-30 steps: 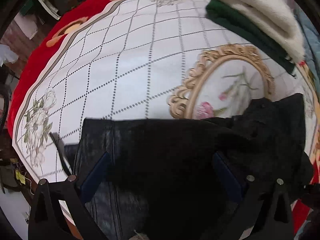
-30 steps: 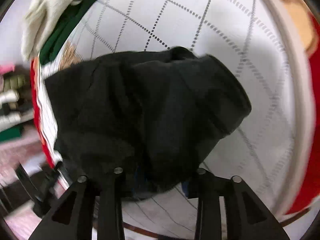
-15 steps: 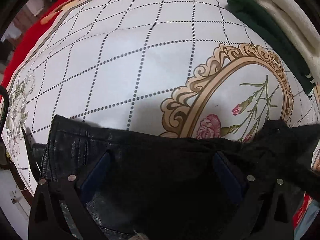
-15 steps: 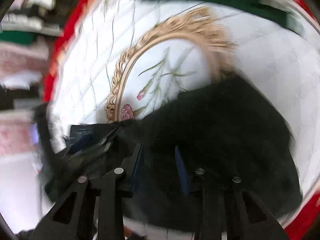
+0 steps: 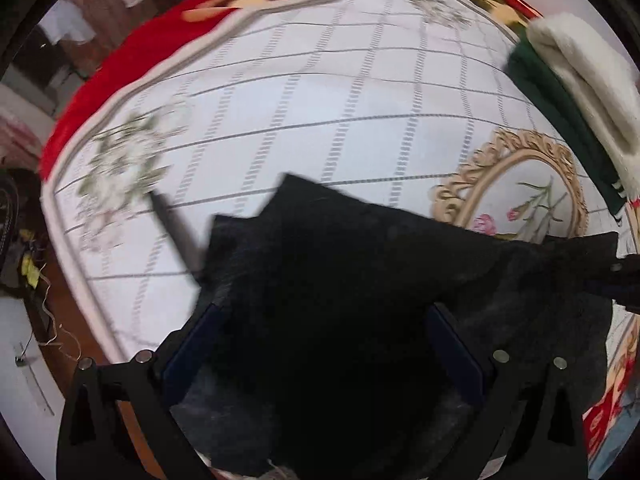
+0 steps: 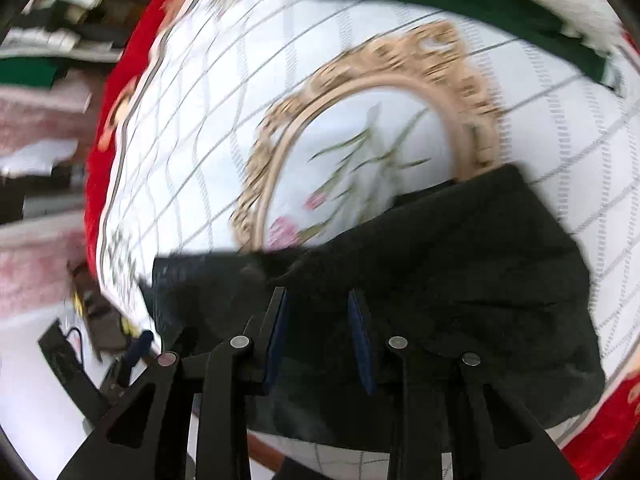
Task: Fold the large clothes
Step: 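Fold the hem up toward the collar with both grippers and lay it flat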
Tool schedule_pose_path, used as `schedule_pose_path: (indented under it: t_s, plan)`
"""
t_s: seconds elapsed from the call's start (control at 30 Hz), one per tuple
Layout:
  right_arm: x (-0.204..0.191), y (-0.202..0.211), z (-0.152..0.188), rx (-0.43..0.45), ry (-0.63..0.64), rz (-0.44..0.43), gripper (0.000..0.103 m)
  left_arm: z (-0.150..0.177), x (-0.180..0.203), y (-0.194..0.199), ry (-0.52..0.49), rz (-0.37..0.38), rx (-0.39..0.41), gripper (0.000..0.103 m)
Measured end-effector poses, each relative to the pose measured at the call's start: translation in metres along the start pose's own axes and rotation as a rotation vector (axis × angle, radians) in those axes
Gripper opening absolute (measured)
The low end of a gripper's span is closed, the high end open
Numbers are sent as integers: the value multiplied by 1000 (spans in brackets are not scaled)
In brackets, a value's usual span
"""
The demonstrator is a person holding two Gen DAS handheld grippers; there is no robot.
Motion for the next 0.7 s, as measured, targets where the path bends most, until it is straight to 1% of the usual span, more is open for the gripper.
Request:
schedule_pose_path:
  t_s: [0.03,0.07,0.1,0.13,0.2,0.23,0.27,0.33,0.37,0.4,0.43,0.5,0.53,0.57,0.6,0.67,0.7]
  plan:
    - [-1,-14,-3,-17,4,21,32,0,-8,-2,11,-7,-2,103]
    - [4,-29,-4,-31,5,66,32,2,-11,-2,19,-16,-5,103]
    - [17,-50,-9,-46,8,140,30,4,-14,-4,23,-27,-10,103]
    - [23,-63,-14,-42,3,170,30,7,-15,-5,23,-34,-14,103]
    - [23,-67,-22,-22,-5,202,30,10,-18,-6,23,-46,-14,103]
    - [20,-69,-23,-39,-16,224,30,11,-15,-3,21,-49,-12,103]
    - [20,-67,-22,-47,-22,224,30,11,-14,-1,20,-50,-9,103]
    - [15,-51,-19,-38,-59,146,31,11,-8,8,19,-27,4,103]
    - [12,-39,-16,-19,-67,81,32,14,-5,15,13,-15,10,103]
    - [10,-19,-7,22,-80,-15,43,15,1,21,1,2,20,103]
    - [13,-6,-1,50,-93,-43,58,15,12,27,-20,21,35,103]
    - [36,40,24,176,-146,-76,69,15,32,32,-60,51,52,103]
    - [50,58,37,227,-178,-92,69,16,44,35,-76,66,58,103]
    - [64,70,48,256,-208,-100,69,16,60,34,-96,79,61,103]
    - [90,84,71,301,-274,-102,69,18,73,34,-114,89,56,103]
    - [134,97,101,362,-380,-105,69,21,98,28,-144,105,49,103]
    - [154,98,116,386,-432,-119,69,21,109,23,-155,99,51,103]
Point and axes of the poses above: each gripper's, at about its wrist camera, not at the fingertips, and y roughly against the way its jaws point, x to its right, z to its underside, the point moved 8 cm from there along -y, roughly the way its jaws point, and after that the axes turned 15 degrees about -z, right-handed, at the moved point
